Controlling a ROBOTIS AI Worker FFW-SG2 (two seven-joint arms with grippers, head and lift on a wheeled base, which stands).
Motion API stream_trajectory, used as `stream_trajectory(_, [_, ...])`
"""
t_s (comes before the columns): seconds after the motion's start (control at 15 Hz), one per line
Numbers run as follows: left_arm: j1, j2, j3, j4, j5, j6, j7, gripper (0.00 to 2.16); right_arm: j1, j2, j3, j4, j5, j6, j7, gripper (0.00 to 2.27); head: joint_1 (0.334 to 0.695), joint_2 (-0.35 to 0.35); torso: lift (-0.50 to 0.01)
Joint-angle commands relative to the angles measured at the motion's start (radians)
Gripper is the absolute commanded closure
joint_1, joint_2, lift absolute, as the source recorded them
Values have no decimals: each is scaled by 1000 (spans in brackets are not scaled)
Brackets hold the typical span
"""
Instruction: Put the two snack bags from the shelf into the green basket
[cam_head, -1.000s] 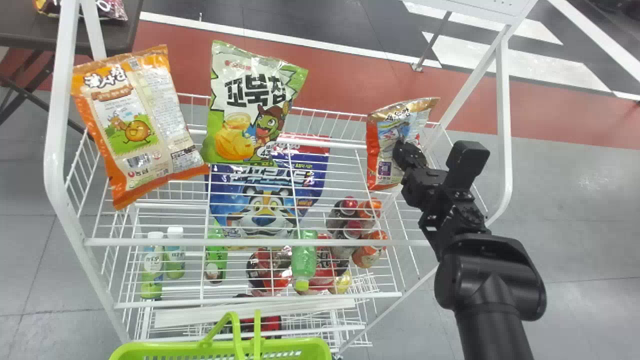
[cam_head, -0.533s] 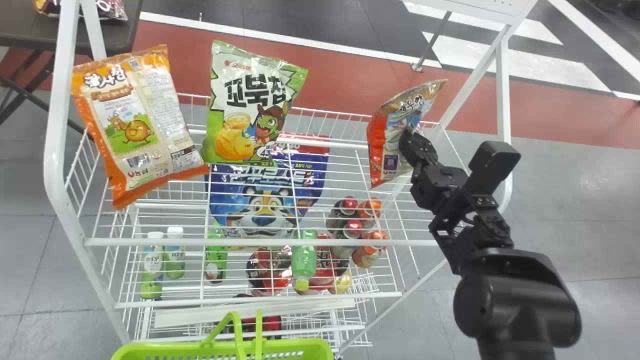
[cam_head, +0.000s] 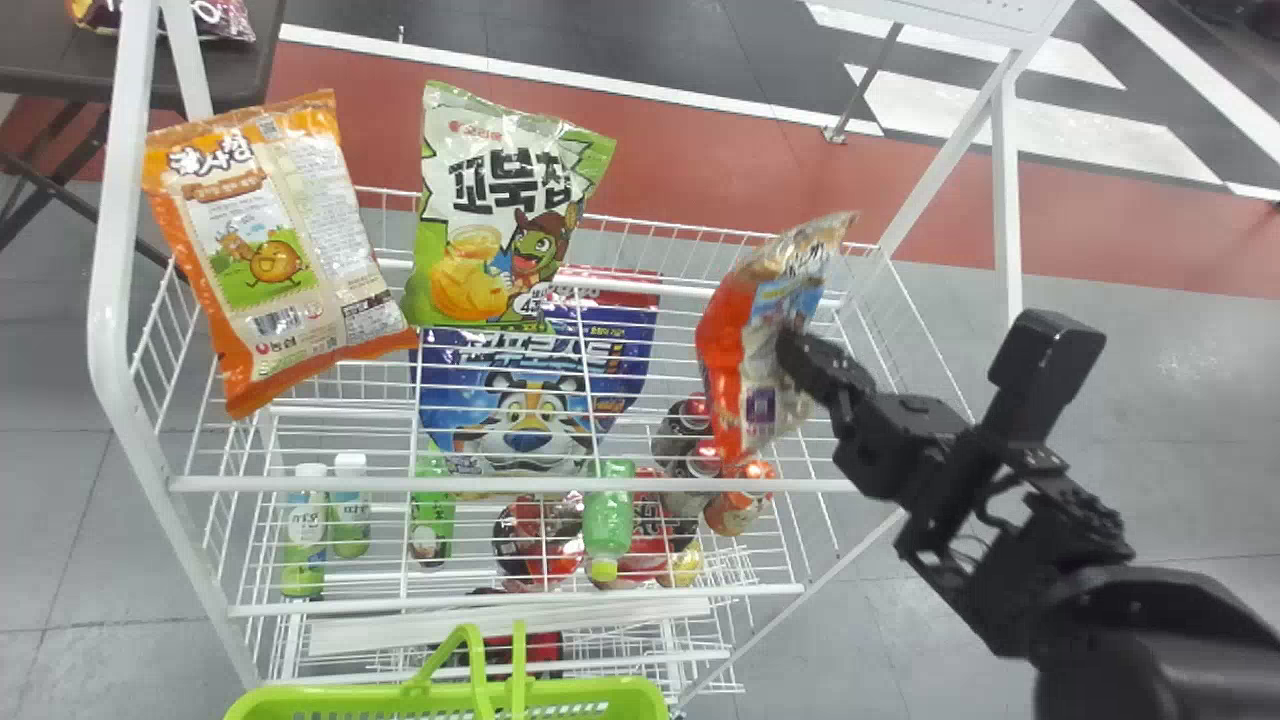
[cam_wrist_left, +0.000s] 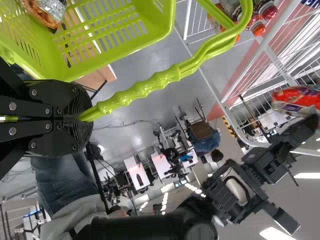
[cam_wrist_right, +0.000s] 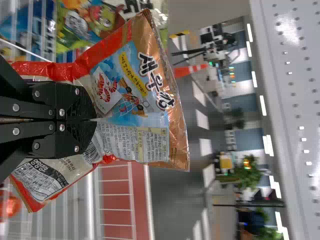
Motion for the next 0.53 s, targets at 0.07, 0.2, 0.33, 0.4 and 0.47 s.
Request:
stream_trajectory(0.07, [0,0,0,1,0,0,0,1835,53,35,-120,-133,-113,389,62,2243,695,-350,-10])
stream_trajectory(0.2, [0,0,-2,3,0,0,0,1835,65,72,-191,-176,-151,570,113,2243,695,-350,-10])
stream_trajectory(0.33, [0,0,-3,5,0,0,0,1835,74,83,-262,-211,-197,683,141,2246,695,-350,-10])
stream_trajectory(0.4, [0,0,-3,6,0,0,2,1835,84,81,-278,-217,-210,683,158,2246,695,-350,-10])
stream_trajectory(0.47, [0,-2,-5,8,0,0,3,1835,97,81,-278,-217,-210,683,171,2243,695,-350,-10])
